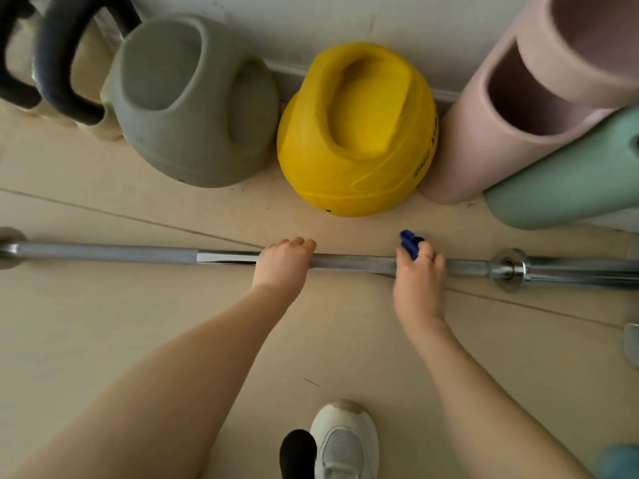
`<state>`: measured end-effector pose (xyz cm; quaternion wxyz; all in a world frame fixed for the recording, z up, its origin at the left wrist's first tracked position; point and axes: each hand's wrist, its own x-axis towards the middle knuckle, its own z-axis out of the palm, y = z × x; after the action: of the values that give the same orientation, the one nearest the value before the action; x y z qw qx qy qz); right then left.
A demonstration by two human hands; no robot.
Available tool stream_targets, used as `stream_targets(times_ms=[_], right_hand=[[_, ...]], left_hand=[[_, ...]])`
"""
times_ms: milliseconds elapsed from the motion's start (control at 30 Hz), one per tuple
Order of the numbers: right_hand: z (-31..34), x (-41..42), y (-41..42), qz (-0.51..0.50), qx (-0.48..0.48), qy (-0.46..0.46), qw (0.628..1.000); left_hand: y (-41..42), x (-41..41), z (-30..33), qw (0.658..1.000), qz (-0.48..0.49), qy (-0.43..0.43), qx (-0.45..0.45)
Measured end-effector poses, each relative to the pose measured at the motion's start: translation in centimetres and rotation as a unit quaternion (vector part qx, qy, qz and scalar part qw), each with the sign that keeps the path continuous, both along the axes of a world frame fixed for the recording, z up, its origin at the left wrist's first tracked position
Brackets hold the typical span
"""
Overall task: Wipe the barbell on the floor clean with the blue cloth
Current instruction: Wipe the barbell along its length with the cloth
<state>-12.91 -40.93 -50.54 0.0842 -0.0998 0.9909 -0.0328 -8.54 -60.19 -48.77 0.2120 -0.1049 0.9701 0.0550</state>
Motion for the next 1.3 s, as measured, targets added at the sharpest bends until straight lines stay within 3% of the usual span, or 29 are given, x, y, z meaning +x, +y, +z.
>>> stream_targets(times_ms=[167,300,467,600,700,767,933,1067,1167,1300], right_hand=[[0.9,3.5,-8.2,0.108,-0.077,-0.01,0.991],[0.8,3.0,-6.0,0.174,-0.072,-0.029,0.982],[1.0,3.4,-3.5,0.055,-0.048,-0.056,0.996],[1.6,6.6,-8.9,0.115,-0.078,-0.137,0.981],[1.2,8.2,-9.7,0.194,-0.115,-0.084,0.971],[0.3,7.8,-7.5,0.224,-0.078,-0.032,0.971],[-0.1,8.1,-5.8,0.131,-0.022,-0.012,0.991],[0.3,8.9,-8.3,0.192,-0.02,-0.026,0.981],[0.3,7.9,-5.8,0.218,-0.002,-0.04,0.975],[0.1,6.4,-2.9,0.09,0.008,-0.033,0.995]], left_hand=[[-1.4,0.0,0.1,0.993,-0.058,-0.061,0.078],[-2.7,0.7,0.0,0.984,-0.048,-0.087,0.147],[-3.9,2.7,-0.1,0.987,-0.029,-0.104,0.12],[-3.5,3.3,0.2,0.988,-0.036,-0.092,0.115],[-4.1,4.5,0.3,0.987,-0.022,-0.115,0.11],[-3.9,5.6,0.2,0.988,-0.027,-0.108,0.106],[-2.0,7.8,-0.3,0.997,-0.017,-0.017,0.069],[-1.5,8.3,-0.5,0.998,-0.004,-0.009,0.054],[-1.4,8.5,-0.6,0.998,0.005,-0.006,0.054],[-1.5,8.6,-0.8,0.999,-0.003,-0.002,0.051]])
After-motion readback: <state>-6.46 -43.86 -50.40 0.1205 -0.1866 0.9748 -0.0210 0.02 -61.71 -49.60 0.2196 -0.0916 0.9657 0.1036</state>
